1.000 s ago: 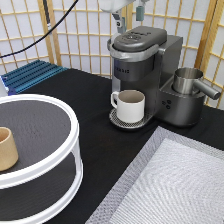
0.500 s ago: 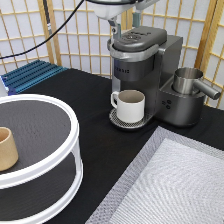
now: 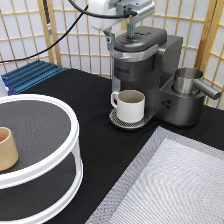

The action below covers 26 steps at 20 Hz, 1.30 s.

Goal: Make coffee

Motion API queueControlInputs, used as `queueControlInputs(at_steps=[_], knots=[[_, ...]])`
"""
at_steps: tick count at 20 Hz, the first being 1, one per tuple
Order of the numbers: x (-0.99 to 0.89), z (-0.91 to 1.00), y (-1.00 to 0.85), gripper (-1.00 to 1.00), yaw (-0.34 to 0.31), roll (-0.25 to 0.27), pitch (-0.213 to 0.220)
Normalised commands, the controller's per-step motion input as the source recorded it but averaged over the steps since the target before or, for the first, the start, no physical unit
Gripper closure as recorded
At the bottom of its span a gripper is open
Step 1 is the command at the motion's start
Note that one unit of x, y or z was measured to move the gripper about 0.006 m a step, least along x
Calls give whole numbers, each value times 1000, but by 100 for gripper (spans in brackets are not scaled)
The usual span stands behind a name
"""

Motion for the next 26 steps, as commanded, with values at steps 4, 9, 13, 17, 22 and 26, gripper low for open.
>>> queueControlInputs(at_steps=[4,9,13,17,22,26], knots=[[292,-640,-44,-100,1,0,42],[477,-629,7,-100,0,-4,169],[114,-492,-73,-100,6,17,208],[222,-991,-347,-100,-18,34,128],[154,42,-50,-100,-33,16,185],[25,940,-479,-100,-45,92,119]])
